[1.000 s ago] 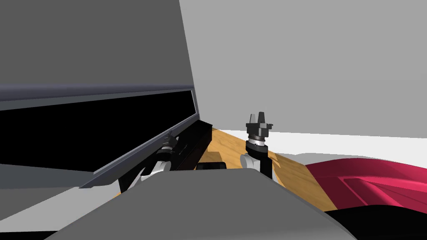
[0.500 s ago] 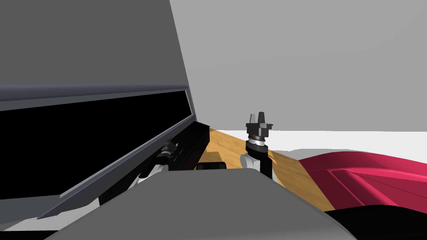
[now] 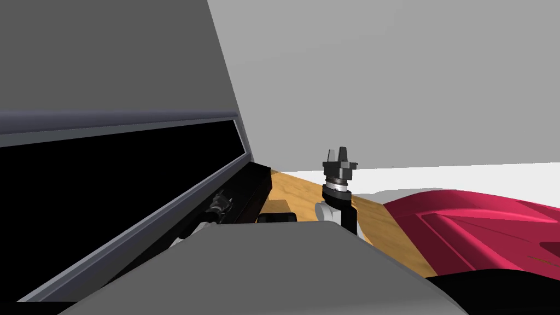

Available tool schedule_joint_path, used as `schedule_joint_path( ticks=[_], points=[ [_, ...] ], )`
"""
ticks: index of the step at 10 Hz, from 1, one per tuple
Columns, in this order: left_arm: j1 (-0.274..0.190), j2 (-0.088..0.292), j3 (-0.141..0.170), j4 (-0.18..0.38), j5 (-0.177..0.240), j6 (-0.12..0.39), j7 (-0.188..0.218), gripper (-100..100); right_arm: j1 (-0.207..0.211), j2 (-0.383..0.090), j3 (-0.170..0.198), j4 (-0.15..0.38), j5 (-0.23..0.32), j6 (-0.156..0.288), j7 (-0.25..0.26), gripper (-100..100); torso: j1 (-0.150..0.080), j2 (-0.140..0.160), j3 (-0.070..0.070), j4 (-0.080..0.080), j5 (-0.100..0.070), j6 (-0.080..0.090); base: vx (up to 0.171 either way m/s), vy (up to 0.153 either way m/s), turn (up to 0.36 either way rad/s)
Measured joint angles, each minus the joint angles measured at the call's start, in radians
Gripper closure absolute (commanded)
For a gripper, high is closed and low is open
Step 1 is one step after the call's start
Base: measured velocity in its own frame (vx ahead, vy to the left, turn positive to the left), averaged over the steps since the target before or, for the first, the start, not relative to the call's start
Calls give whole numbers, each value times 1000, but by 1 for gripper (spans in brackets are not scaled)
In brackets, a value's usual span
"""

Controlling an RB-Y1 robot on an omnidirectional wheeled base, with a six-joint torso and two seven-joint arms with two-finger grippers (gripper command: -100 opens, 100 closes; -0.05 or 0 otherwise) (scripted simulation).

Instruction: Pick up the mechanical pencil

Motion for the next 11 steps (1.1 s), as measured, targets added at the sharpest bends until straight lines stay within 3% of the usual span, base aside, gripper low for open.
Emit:
schedule_joint_path(
  ticks=[2, 3, 6, 11],
  points=[
    [18, 2, 13, 27, 27, 58, 34, -100, 0, 0, 0, 0, 0, 0, 0, 0, -1, 2, 1, 0, 0, 0, 108, -22, -187],
    [56, 19, 23, 19, 59, 102, 62, -100, 0, 0, 0, 0, 0, 0, 0, 0, -1, 1, 1, 0, -1, 0, 107, -2, -57],
    [53, 38, 26, 102, 101, 130, 95, -100, 0, 0, 0, 0, 0, 0, 0, 0, 0, 4, 2, 1, 0, 0, 79, 2, -109],
    [85, 54, 58, 216, 177, 256, 187, -100, 0, 0, 0, 0, 0, 0, 0, 0, 1, 2, 1, 0, 0, -1, 102, 11, -127]
  ],
)
